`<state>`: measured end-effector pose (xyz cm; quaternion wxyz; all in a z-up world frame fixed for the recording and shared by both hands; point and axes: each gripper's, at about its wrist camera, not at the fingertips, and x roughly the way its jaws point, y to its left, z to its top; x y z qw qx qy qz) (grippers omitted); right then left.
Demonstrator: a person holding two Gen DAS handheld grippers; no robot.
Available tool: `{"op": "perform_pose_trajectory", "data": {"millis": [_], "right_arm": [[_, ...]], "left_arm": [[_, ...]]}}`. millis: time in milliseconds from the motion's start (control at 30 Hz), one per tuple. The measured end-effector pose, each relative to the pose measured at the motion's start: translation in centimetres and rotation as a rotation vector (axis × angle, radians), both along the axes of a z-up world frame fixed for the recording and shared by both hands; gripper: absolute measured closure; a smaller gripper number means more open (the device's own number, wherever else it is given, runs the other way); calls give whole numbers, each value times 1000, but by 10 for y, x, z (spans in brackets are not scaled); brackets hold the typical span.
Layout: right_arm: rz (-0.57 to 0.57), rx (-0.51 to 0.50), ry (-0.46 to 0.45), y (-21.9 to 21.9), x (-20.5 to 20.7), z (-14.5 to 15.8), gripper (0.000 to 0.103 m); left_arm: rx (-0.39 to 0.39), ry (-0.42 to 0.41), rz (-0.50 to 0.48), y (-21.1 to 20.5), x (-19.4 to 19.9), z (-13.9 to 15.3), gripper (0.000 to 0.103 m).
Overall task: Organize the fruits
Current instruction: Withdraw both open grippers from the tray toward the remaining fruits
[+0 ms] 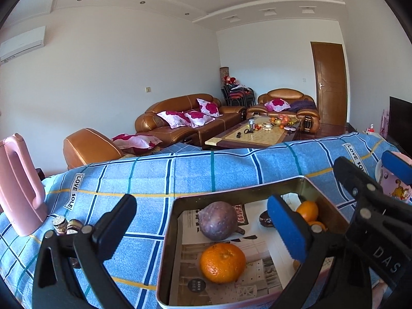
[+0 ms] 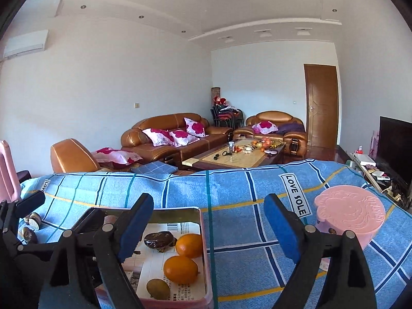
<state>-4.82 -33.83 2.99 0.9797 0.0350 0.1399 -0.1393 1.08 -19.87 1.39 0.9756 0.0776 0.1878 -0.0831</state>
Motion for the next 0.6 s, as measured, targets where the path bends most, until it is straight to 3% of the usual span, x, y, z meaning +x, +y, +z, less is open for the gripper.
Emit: {"op": "perform_pose_trajectory", "data": {"millis": [600], "right_arm": [[-32,34,-16,9,-26,0,14]], "left_arm": [[-54,25,22,27,-25,-3,0]]}}
